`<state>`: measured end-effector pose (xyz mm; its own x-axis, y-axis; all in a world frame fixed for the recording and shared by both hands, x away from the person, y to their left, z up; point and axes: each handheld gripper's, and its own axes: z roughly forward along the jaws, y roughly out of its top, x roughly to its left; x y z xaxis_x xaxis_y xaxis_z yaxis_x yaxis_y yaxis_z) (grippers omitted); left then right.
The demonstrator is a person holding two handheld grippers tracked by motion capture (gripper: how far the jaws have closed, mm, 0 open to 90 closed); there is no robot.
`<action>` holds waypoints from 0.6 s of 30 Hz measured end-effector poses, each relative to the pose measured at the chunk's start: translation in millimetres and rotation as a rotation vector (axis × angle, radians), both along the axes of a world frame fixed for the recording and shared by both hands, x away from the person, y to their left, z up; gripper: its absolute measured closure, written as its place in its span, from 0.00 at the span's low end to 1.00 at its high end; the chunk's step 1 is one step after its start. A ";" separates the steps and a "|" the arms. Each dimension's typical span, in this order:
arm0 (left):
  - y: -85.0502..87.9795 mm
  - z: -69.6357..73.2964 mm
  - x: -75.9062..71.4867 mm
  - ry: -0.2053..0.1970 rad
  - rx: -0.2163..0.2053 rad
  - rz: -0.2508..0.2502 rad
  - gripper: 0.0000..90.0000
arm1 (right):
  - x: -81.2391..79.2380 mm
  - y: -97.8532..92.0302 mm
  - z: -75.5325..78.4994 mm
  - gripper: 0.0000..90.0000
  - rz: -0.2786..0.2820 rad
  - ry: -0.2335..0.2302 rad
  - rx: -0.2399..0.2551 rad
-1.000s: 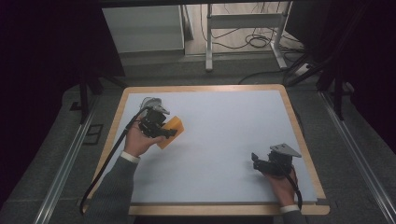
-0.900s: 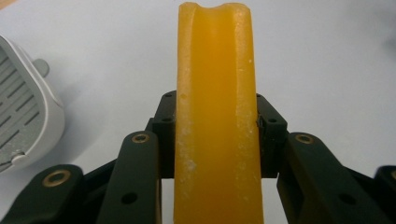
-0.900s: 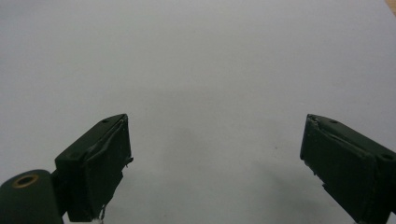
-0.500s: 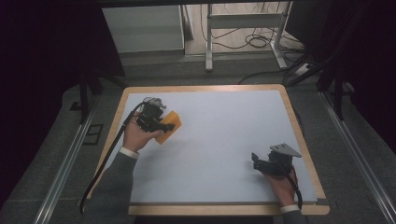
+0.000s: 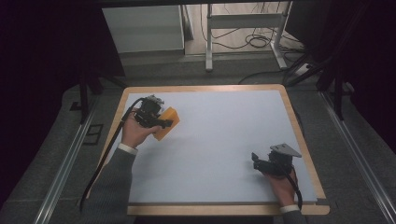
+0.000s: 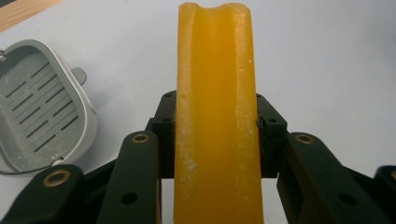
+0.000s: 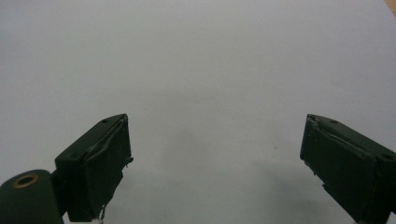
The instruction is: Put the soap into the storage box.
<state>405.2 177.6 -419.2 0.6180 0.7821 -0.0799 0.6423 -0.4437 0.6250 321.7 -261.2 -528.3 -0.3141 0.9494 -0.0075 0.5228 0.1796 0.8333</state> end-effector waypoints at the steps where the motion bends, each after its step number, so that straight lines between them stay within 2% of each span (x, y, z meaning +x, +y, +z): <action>1: 0.3 0.3 0.9 0.000 0.002 0.002 0.68 | 0.0 0.0 0.0 0.10 0.000 0.001 0.001; 12: 6.5 5.1 9.1 -0.002 -0.018 0.032 0.68 | -0.2 0.1 0.0 0.10 -0.003 -0.001 -0.001; 18: 9.4 5.6 13.5 -0.002 -0.013 0.046 0.68 | -0.2 0.1 0.1 0.10 -0.004 -0.001 0.000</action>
<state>418.7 187.0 -413.6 0.5815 0.8087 -0.0890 0.6605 -0.4054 0.6320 321.5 -261.1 -528.2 -0.3106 0.9505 -0.0076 0.5228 0.1775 0.8338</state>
